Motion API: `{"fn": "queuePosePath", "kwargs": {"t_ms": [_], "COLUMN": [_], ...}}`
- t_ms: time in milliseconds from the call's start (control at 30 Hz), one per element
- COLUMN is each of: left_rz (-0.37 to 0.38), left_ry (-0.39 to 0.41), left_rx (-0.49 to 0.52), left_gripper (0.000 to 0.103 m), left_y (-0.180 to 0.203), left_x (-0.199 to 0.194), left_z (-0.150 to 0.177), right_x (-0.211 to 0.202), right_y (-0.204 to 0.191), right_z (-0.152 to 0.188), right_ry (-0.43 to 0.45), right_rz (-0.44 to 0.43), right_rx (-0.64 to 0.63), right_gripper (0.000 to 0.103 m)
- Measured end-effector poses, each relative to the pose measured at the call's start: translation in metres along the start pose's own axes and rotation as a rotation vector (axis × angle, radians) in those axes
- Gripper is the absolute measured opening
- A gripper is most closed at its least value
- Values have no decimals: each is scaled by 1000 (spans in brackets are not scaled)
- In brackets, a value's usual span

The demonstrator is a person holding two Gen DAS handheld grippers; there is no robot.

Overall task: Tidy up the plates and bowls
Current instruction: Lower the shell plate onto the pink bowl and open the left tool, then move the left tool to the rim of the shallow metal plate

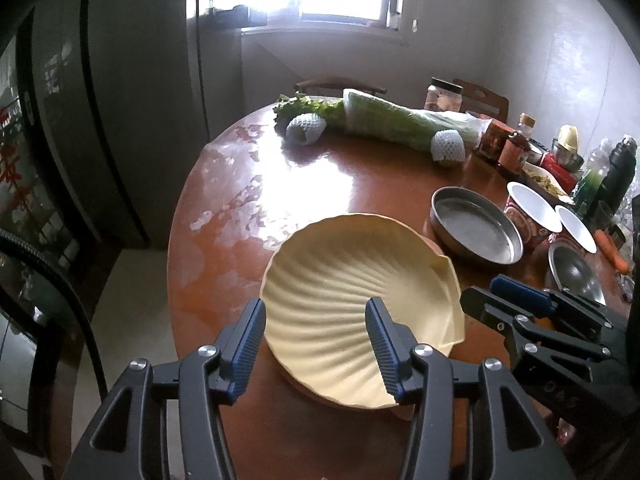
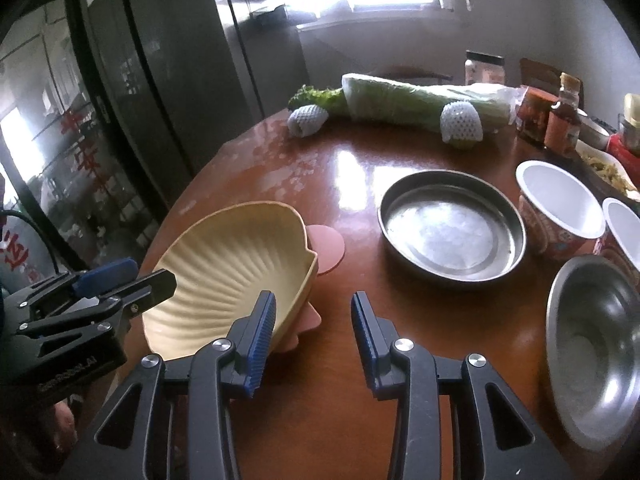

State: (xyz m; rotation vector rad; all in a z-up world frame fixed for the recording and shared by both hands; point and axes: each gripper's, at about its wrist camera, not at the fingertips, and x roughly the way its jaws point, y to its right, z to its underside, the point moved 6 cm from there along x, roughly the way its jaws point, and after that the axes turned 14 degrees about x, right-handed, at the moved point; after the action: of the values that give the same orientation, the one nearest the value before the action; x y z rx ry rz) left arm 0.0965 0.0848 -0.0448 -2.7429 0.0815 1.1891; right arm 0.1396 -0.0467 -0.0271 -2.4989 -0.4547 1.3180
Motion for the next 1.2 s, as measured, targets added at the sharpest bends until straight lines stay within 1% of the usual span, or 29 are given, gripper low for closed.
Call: {"fn": "queuePosePath", "kwargs": {"t_ms": [67,133,333,567,767,967,1200], "left_rz": [2,6,14,26,47,69,88], "left_ry": [7,14,35,48,55,50,15], "left_rx": [7,13,36,74,108,131,139], "left_gripper": [52,52,52,53,53,53,53], "left_y": [4,9,24,48,67,82,89], "left_x": [-3,-7,-15,-20,-18,-8,17], "left_z": [-3,-7,-19,-34,-52,-72,-95], "right_x": [-5,-11,-30,-53,-63,-60,-48], "right_y": [2,4,13,35,50,70,87], "right_z": [-2,-4,-11,-21,-30,-40,-58], "right_ry": [11,27,71,124,150,154,122], "right_rz": [-5,-7,-6,5,20,54,83], "right_rx": [4,7,26,57,75,100,126], "right_gripper": [46,48,51,53,55,56,56]}}
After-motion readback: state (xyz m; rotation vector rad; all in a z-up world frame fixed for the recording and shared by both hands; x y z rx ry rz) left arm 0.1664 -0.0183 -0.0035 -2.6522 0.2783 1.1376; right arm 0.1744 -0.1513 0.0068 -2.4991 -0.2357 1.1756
